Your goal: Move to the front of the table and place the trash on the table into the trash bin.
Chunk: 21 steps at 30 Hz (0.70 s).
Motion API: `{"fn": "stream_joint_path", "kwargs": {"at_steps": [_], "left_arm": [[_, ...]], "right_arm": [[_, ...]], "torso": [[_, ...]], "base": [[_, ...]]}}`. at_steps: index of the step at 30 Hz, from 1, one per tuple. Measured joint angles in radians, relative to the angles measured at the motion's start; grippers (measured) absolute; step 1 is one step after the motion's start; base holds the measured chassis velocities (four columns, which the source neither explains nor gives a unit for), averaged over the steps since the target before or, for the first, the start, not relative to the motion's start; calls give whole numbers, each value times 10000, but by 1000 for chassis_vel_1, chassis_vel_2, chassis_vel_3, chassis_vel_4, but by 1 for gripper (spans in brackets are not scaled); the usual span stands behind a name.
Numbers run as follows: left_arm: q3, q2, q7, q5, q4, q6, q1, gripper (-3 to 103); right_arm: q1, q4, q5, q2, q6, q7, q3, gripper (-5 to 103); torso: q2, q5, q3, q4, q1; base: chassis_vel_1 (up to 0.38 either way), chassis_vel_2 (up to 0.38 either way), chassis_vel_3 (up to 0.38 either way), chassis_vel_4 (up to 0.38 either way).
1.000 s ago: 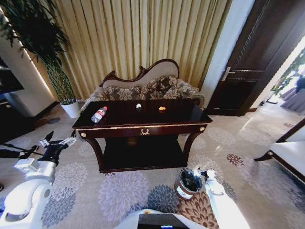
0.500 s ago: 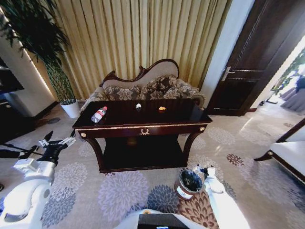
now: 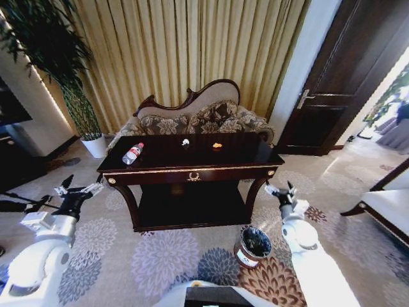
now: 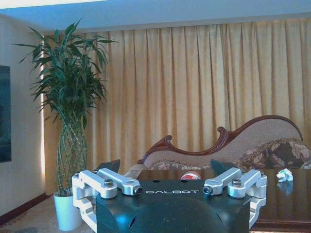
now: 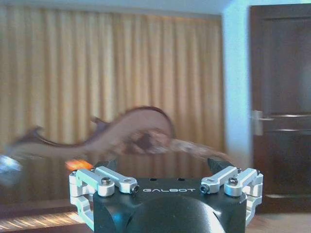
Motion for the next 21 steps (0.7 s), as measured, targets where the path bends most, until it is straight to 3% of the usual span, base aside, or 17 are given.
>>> {"fn": "stream_joint_path", "kwargs": {"at_steps": [10,21], "left_arm": [[-320,50,24,-199,79,-88,170,100],[-357,223,38,-271,176,-29,88,100]], "right_arm": [[198,1026,318,-341,-1289,-1,-389,100],[156,971,385,-281,-1390,-2,-439,100]], "torso": [[0,2,0,-2,0],[0,3,0,0,-1]], "base": [[0,0,0,0],[-2,4,3,-5]]}}
